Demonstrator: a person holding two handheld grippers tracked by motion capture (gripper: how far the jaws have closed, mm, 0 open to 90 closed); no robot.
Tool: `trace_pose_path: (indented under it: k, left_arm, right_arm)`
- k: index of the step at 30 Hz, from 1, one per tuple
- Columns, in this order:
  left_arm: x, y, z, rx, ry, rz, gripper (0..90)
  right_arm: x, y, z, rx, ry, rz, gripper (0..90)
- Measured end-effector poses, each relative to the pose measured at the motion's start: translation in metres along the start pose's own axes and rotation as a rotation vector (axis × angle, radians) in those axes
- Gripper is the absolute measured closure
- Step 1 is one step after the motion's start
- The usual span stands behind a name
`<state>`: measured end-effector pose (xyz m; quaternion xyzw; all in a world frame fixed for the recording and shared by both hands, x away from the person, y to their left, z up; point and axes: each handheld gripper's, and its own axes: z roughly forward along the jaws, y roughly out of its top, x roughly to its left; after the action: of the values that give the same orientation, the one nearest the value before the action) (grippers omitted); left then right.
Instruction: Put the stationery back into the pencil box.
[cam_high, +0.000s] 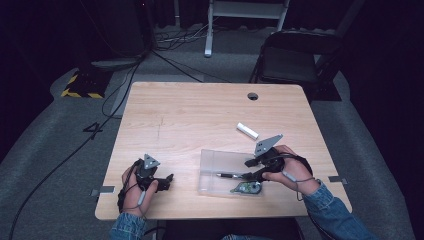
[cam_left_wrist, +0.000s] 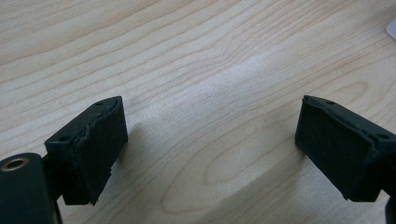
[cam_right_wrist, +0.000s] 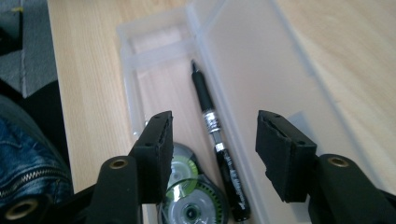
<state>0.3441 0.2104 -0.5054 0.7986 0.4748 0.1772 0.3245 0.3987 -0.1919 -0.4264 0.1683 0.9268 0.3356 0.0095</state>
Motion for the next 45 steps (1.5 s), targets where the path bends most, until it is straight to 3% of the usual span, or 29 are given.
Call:
trace_pose_path:
  k: [15, 24, 32, 45]
  left_arm:
    - [0.001, -0.003, -0.003, 0.003, 0.006, -0.002, 9.7]
    - [0.001, -0.003, -0.003, 0.002, 0.005, -0.002, 9.7]
    - [0.002, -0.001, -0.001, 0.01, 0.006, -0.006, 6.6]
    - [0.003, 0.0, 0.0, 0.016, 0.006, -0.01, 4.7]
  right_arm:
    - [-0.023, 0.011, -0.031, -0.147, -0.121, 0.074, 46.4]
    - [-0.043, 0.017, -0.037, -0.202, -0.192, 0.102, 45.7]
    - [-0.064, 0.019, -0.034, -0.187, -0.245, 0.126, 45.7]
    - [-0.115, 0.016, -0.016, -0.133, -0.337, 0.194, 41.3]
